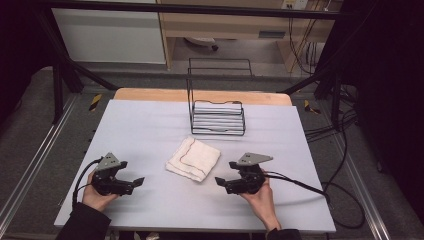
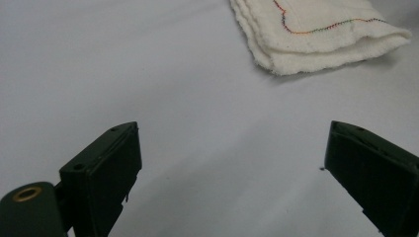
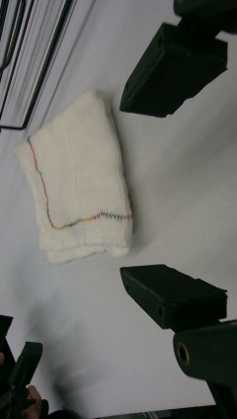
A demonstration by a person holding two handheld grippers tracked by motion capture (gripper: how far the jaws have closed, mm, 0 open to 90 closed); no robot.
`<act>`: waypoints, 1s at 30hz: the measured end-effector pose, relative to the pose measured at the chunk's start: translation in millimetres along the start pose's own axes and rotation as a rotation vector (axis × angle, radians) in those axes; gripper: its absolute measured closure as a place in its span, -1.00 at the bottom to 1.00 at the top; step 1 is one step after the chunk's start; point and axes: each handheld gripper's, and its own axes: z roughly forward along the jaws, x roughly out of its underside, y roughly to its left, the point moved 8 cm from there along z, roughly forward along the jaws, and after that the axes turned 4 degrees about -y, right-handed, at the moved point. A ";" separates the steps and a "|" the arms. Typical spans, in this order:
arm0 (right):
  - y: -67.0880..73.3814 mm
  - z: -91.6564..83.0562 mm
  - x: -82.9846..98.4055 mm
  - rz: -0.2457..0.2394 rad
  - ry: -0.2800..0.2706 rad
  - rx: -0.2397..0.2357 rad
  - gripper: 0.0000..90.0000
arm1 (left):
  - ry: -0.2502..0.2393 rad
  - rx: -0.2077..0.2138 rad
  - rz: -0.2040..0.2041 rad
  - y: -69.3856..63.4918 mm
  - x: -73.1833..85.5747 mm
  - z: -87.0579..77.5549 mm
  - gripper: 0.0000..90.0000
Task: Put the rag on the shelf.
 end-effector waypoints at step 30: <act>25.3 73.6 9.9 -0.155 0.125 0.013 0.46 | 0.001 -0.010 0.001 1.2 0.0 -0.9 -0.80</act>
